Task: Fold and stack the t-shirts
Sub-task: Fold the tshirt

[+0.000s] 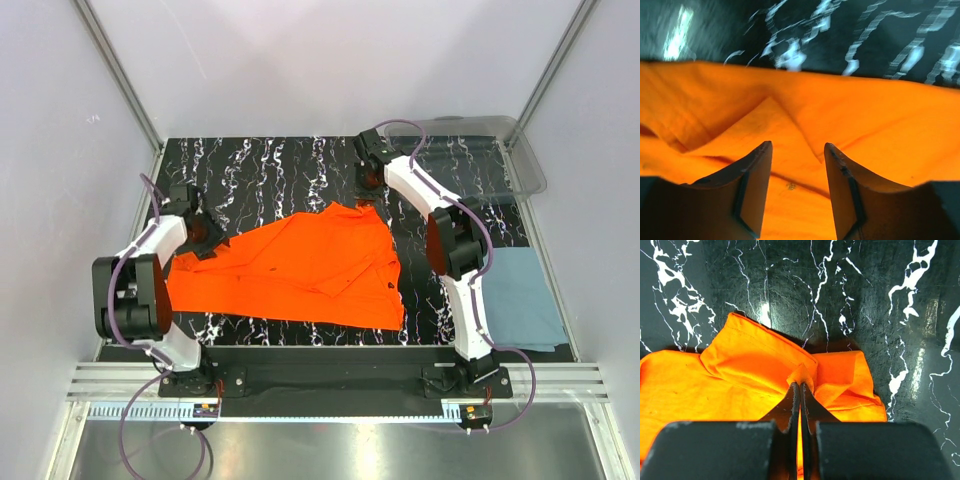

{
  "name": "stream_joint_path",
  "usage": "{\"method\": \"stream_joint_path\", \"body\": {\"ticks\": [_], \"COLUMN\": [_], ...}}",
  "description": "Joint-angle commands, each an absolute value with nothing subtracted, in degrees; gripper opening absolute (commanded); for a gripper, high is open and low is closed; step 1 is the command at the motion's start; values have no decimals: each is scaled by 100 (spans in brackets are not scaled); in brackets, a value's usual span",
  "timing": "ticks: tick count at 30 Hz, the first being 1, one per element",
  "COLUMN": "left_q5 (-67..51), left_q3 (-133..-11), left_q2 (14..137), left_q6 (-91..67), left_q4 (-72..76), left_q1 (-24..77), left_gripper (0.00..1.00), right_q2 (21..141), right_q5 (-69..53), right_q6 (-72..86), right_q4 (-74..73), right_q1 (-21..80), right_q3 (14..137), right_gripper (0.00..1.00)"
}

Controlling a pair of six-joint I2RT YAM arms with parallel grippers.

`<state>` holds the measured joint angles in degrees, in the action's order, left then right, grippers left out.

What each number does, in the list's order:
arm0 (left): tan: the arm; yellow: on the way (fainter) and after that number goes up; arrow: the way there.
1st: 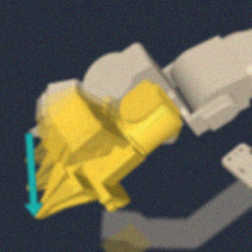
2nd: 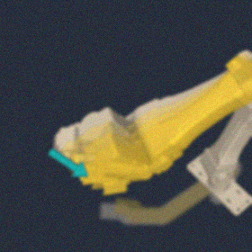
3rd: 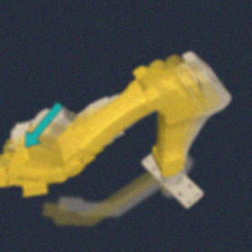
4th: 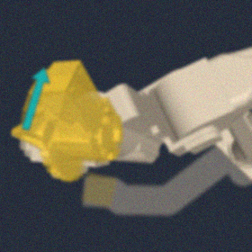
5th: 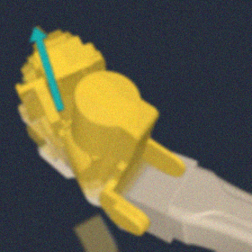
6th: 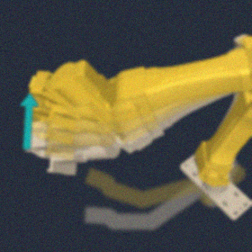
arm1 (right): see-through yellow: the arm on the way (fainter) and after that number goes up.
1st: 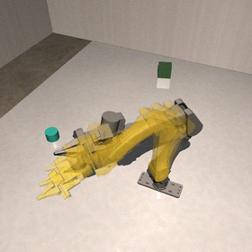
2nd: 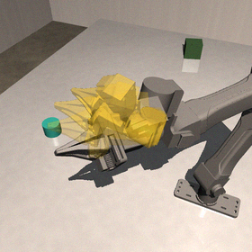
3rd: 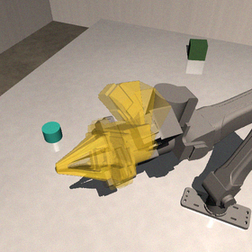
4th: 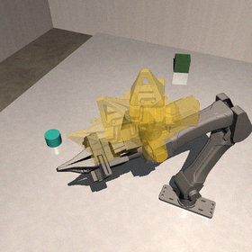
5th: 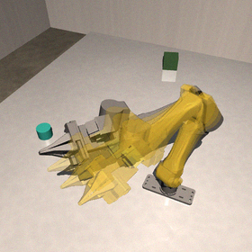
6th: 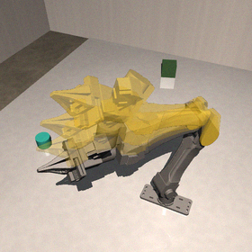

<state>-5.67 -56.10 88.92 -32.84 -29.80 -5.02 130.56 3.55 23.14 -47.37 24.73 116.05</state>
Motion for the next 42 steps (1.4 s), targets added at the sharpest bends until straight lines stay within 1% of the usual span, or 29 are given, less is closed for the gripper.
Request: {"method": "stream_joint_path", "body": {"ticks": [1, 5, 10, 13, 26, 35, 36, 37, 40, 42], "left_q5": [156, 482, 632, 782, 791, 852, 879, 888, 905, 905], "left_q3": [-6107, -6275, -6345, -6389, -6565, -6530, -6513, -6504, -6504, -6504], "left_q2": [9131, 9526, 9738, 9756, 10265, 10029, 9976, 9897, 9713, 9616], "left_q6": [-3937, -4358, -4439, -4438, -4456, -4438, -4438, -4421, -4360, -4324], "left_q4": [-3445, -3621, -3621, -3621, -3630, -3639, -3639, -3639, -3647, -3674], "left_q1": [-422, -378, -378, -369, -378, -360, -360, -352, -360, -352], "left_gripper": [49, 46, 43, 43, 43, 26, 24, 19, 11, 11], "right_q2": [12604, 12612, 12612, 12630, 12656, 12656, 12648, 12639, 12586, 12516], "right_q5": [255, 159, 123, 79, 18, -141, -149, -158, -158, -141], "right_q6": [2417, 2461, 2461, 2452, 2373, 2382, 2391, 2399, 2391, 2373], "right_q4": [-4553, -4500, -4430, -4421, -4386, -4377, -4368, -4368, -4377, -4359], "right_q1": [2408, 2373, 2338, 2320, 2268, 2259, 2259, 2259, 2259, 2259], "right_q3": [11584, 11540, 11461, 11443, 11426, 11355, 11355, 11355, 11338, 11320], "right_gripper": [0, 0, 0, 0, 0, 0, 0, 0, 0, 0]}}
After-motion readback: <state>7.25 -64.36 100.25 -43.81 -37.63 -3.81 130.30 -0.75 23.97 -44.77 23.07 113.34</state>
